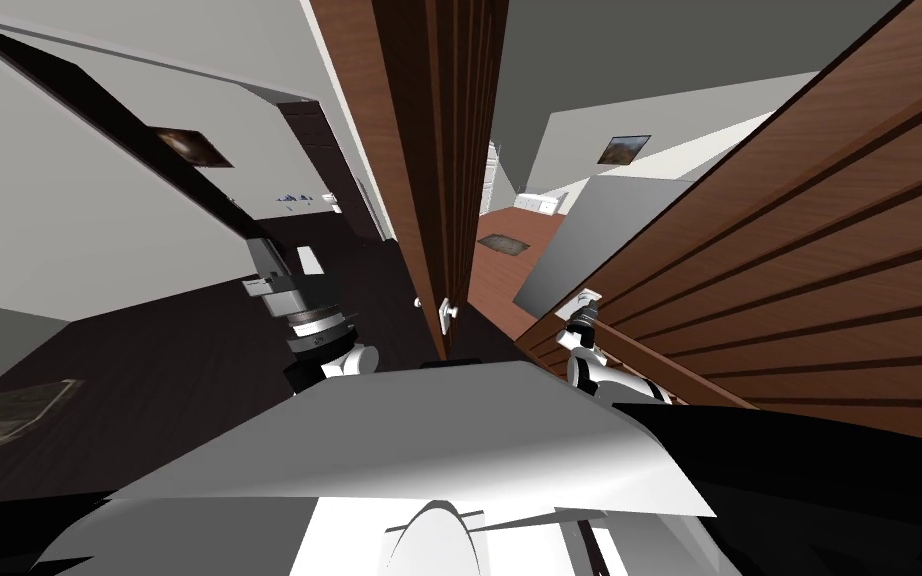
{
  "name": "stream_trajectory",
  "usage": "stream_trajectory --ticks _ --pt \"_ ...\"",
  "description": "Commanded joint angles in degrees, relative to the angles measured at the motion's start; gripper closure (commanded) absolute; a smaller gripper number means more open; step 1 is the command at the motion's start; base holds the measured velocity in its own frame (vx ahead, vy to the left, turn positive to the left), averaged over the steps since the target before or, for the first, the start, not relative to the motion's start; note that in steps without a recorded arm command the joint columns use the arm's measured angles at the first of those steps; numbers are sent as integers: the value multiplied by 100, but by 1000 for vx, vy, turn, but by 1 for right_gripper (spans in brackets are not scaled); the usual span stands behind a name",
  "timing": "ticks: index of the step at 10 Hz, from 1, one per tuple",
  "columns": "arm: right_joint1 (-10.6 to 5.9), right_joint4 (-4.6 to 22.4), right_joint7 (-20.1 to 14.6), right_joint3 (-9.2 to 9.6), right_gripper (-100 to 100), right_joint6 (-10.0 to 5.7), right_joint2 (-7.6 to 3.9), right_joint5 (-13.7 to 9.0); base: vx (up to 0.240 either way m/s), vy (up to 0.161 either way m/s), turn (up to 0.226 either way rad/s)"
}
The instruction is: Pull the door open
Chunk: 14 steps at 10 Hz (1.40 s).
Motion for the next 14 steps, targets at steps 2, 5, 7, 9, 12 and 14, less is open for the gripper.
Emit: stream_trajectory --ticks 2,5,7,9,12,14 --pt "-1 8 3 -4 -100 -2 -2 -2 -12 -28 -16" --pt "-1 8 3 -4 -100 -2 -2 -2 -5 -24 17" --pt "-1 8 3 -4 -100 -2 -2 -2 5 20 -9" --pt "-1 8 3 -4 -100 -2 -2 -2 -2 4 -21" --pt "-3 20 14 -19 -100 -9 -3 -9 6 -5 49" --pt "-3 23 16 -22 -100 -10 -3 -11 -13 -59 39"
